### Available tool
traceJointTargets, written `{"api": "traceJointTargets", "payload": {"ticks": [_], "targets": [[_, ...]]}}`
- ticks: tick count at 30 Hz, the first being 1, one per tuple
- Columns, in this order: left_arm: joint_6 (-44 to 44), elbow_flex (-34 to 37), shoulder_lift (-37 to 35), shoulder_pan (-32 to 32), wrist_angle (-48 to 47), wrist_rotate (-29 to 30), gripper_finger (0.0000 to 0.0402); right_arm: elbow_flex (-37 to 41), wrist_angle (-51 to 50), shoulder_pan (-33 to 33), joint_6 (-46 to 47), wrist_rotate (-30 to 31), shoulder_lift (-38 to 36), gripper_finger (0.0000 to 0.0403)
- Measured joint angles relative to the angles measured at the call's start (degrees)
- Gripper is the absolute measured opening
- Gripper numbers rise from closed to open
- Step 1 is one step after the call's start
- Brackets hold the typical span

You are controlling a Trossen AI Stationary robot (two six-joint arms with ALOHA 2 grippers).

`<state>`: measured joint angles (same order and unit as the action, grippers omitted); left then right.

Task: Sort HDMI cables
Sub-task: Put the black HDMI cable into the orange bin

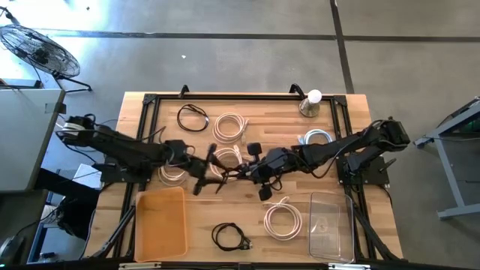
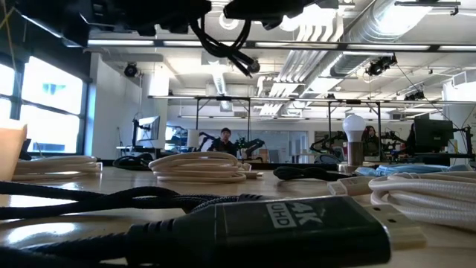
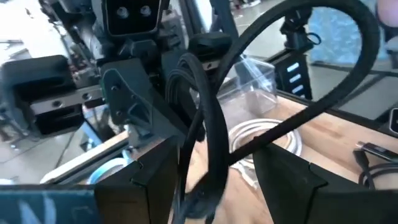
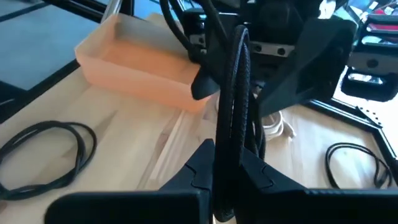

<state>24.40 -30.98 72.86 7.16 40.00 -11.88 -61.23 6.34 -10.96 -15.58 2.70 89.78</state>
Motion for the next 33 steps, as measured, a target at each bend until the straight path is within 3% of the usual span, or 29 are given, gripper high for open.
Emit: {"api": "traceJointTargets", "payload": {"ticks": [7, 9, 13, 14, 18, 22, 33], "targets": [[0.9, -3.3, 3.3, 0.0, -1.4, -1.7, 0.0183, 1.1, 1.4, -0.8, -0.1, 0.4, 0.0, 0.0018], [0.9, -3.3, 3.3, 0.0, -1.2, -0.9, 0.0152, 1.1, 1.4, -1.0, 0.0, 0.6, 0.0, 0.0024], [1.4, -3.3, 3.2, 0.0, -2.1, -0.3, 0.0038, 1.1, 0.4, -1.2, 0.4, 0.3, 0.0, 0.0035], [2.0, -3.3, 3.2, 0.0, -2.6, 0.2, 0.0026, 1.1, 0.3, -1.2, 0.3, 0.3, 0.0, 0.0036], [2.4, -3.4, 3.1, 0.0, -4.8, 3.3, 0.0028, 1.2, -0.9, -1.1, 0.3, 1.5, 0.0, 0.0036], [2.4, -3.4, 3.1, 0.0, -6.1, 3.8, 0.0025, 1.2, -1.1, -1.2, -0.1, 8.8, 0.1, 0.0051], [4.1, -3.3, 1.1, 0.0, -10.6, 10.7, 0.0025, 1.1, -1.4, -1.8, -4.0, 22.6, 0.0, 0.0182]]}}
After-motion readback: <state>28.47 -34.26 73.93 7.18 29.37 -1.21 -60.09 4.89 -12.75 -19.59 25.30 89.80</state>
